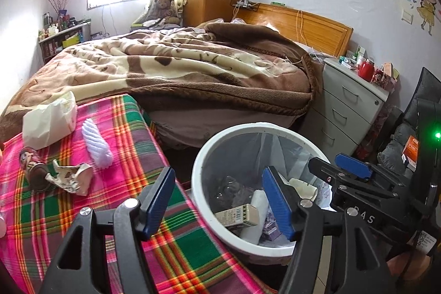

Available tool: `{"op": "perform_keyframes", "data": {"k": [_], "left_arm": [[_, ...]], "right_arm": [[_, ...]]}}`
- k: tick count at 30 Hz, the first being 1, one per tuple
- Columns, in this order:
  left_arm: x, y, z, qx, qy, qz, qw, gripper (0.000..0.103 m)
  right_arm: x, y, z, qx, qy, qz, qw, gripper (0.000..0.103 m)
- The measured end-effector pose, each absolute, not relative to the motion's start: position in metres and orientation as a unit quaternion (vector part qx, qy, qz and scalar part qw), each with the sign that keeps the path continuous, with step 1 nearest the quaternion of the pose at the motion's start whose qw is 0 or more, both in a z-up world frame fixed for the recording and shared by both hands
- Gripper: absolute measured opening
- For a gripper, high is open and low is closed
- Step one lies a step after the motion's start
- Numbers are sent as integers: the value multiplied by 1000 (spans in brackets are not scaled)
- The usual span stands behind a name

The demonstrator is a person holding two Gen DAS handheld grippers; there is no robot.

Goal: Collect trash
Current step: 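Move both tools back over the bed toward the red can and foam net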

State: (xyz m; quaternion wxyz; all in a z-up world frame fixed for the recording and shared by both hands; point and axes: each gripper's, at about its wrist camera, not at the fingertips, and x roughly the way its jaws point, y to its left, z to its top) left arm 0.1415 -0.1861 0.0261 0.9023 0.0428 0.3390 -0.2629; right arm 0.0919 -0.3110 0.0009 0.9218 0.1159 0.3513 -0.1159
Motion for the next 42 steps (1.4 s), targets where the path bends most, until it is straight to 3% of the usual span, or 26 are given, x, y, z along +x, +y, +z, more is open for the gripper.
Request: {"op": "perform_keyframes", "data": {"k": [18,42], "left_arm": [[142,-118,31,16,327,-221,919,70],[166,5,14,-36,350,-95,931,71]], "right_arm": [[100,-268,9,107,326,-69,937,58],[136,-200,-3,75,351,15,933,58]]}}
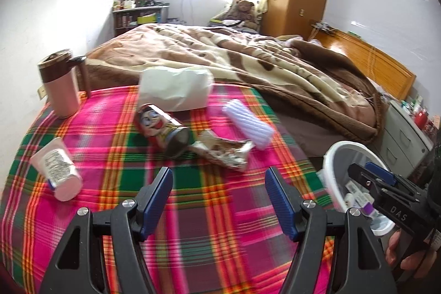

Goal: Collect trash
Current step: 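Move both tools back over the bed toward the red can and foam net, then grasp the white foam net with the right tool while the left tool grasps the red cartoon can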

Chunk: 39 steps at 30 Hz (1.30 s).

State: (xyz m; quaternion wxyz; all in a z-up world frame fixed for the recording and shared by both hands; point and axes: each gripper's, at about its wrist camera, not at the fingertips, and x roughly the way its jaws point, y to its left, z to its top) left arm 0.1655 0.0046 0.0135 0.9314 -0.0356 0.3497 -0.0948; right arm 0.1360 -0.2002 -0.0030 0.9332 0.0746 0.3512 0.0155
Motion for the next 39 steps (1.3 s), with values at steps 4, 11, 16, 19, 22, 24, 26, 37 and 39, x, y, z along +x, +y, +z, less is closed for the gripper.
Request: {"op": "perform_keyframes", "data": {"k": [4,11,16,19,22,24,26,37,39], "left_arm": [[169,19,11,-49,354,-83,930,71],[182,24,3,-59,367,-89,924,71],[197,32,1,-77,374,-89,920,72],[208,37,-2,-84,378,-82,918,72],[220,38,-5,-79,382,-77,917,72],[230,41,-9,-90,389,-80,913,72],[237,44,-10,-90,389,-68,915,72],[275,56,-19,-103,398,-38,911,74],[281,58,-21,-110,400,-39,909,75]], "right_arm": [[145,-190,-6,67,357,27,931,58],[166,-176,-5,52,358,43,931,58],[186,-172,-5,53,359,56,930,58],[198,-170,-8,64,360,64,929,58],[208,-164,-12,63,365,70,926,58],[215,-160,-14,62,367,76,925,58],[221,-156,-13,56,365,79,926,58],[253,-147,-25,35,388,92,917,58],[256,-145,-27,29,392,92,915,58]]}}
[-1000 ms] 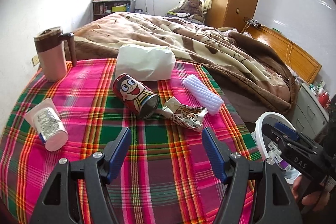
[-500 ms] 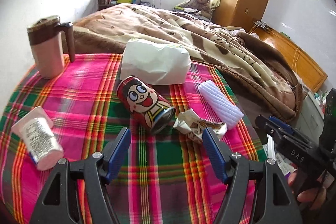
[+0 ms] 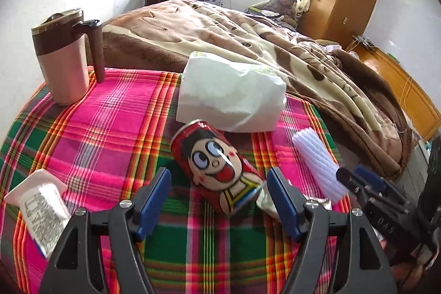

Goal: Collect trash
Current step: 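Grasp the white foam net with the right tool while the left tool grasps the red cartoon can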

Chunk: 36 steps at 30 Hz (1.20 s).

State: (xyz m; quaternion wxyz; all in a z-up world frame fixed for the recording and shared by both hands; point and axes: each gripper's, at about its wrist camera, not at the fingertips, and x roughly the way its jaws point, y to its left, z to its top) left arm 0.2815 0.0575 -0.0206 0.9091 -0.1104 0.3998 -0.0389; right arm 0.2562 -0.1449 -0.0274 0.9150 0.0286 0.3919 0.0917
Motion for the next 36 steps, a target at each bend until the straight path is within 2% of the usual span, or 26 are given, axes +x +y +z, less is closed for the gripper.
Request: {"op": "perform_keyframes", "data": {"k": [21,26,30,32,34,36], "left_arm": [[327,56,-56,-132,456,-35,880,80],[325,57,-57,-135,449,-33,883,80],[323,59,-57,-145,445,-35,883,73],[322,60,-56,-147,445,-36,883,71],[320,60,-56,-146,444,-35,883,69],[317,61,-55,-144,443,-35,884,68]], "right_arm": [[288,-131,-42,33,426,95,899,58],[289,-131,-44,29,425,90,900,57],[288,-133,-44,42,427,92,899,41],[287,-133,-45,45,428,92,898,38],[285,-134,-45,46,428,95,898,30],[282,-133,-43,43,424,95,900,29]]}}
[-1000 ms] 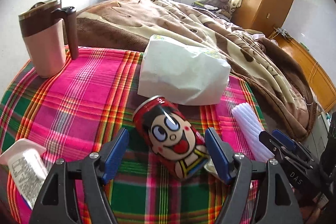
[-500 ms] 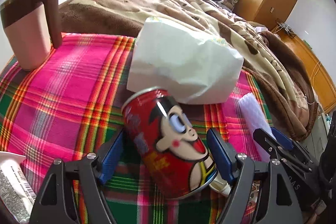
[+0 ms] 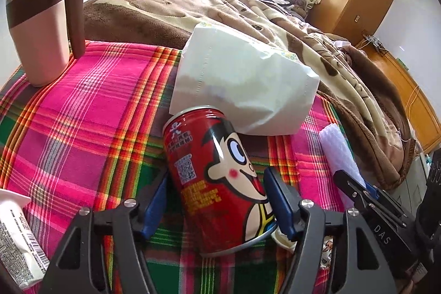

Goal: Collect trash
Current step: 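Grasp the white foam net with the right tool while the left tool grasps the red cartoon can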

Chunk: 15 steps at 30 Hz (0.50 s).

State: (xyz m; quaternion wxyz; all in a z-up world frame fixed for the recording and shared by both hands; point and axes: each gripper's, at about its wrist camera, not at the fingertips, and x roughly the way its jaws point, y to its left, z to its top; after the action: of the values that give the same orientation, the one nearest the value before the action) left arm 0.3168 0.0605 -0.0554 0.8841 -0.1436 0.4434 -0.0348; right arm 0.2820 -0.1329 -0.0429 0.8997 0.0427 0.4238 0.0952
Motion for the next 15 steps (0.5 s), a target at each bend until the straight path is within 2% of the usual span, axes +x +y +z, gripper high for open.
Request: {"op": "perform_keyframes", "data": {"k": [15], "left_arm": [[279,56,-45,-128,431,-41,892,58]], "right_arm": [[251,-133,-25,52,396,101,911,26]]}}
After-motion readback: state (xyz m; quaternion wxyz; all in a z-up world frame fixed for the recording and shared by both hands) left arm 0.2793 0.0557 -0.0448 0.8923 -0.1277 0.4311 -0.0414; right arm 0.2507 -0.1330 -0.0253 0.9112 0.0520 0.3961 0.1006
